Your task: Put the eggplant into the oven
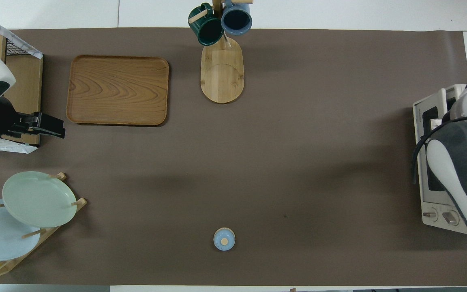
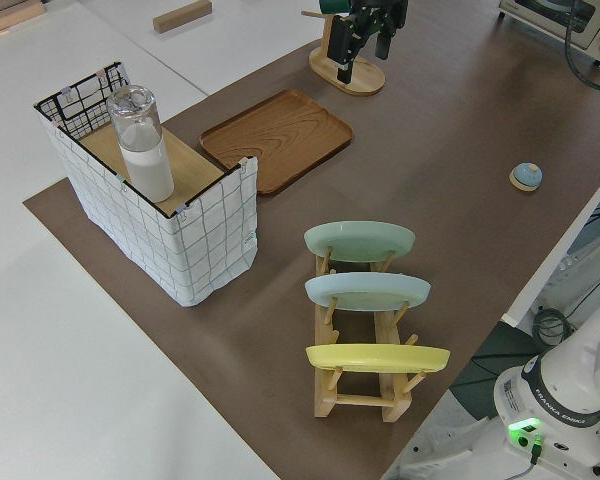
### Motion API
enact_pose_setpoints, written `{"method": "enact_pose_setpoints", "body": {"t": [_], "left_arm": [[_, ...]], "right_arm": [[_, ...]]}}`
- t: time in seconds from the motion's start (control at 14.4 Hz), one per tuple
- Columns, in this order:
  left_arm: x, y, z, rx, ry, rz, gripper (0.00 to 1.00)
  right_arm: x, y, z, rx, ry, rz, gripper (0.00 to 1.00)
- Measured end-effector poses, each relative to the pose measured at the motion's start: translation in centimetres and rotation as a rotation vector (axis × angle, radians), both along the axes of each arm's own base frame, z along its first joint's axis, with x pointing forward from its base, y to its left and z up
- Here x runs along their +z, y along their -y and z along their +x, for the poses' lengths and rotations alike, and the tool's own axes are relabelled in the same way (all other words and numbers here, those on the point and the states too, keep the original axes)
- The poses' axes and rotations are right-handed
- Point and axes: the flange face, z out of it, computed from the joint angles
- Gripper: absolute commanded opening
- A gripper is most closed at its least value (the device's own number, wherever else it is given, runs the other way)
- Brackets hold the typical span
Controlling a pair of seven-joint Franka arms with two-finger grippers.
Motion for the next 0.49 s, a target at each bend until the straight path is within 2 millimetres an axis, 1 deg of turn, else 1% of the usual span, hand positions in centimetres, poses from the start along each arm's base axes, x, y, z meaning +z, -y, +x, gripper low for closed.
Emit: {"method": "enact_pose_setpoints", "body": {"t": [0.07,0.14,0.21,0.28,0.35,0.42,0.49], "left_arm": [[0.0,0.0,0.0,0.000,0.000,0.000,1.00],[0.0,0.0,0.0,0.000,0.000,0.000,1.00],[0.0,0.0,0.0,0.000,0.000,0.000,1.00],[0.0,0.0,0.0,0.000,0.000,0.000,1.00],[0.0,0.0,0.0,0.000,0.000,0.000,1.00],[0.0,0.0,0.0,0.000,0.000,0.000,1.00],[0.0,0.0,0.0,0.000,0.000,0.000,1.00]], "right_arm": [[0.5,0.5,-0.3,-0.012,-0.005,0.001,0.20],[1.4,0.3,-0.4,-0.020,-0.008,0.010,0.28],[2.8,-0.4,-0.3,-0.028,-0.003,0.029,0.37],[4.7,-1.2,-0.2,-0.034,0.005,0.050,0.58],[6.9,-2.1,-0.2,-0.045,0.014,0.074,0.89],[8.9,-2.9,-0.2,-0.054,0.023,0.103,1.00],[10.6,-3.6,-0.3,-0.059,0.033,0.131,1.00]]}}
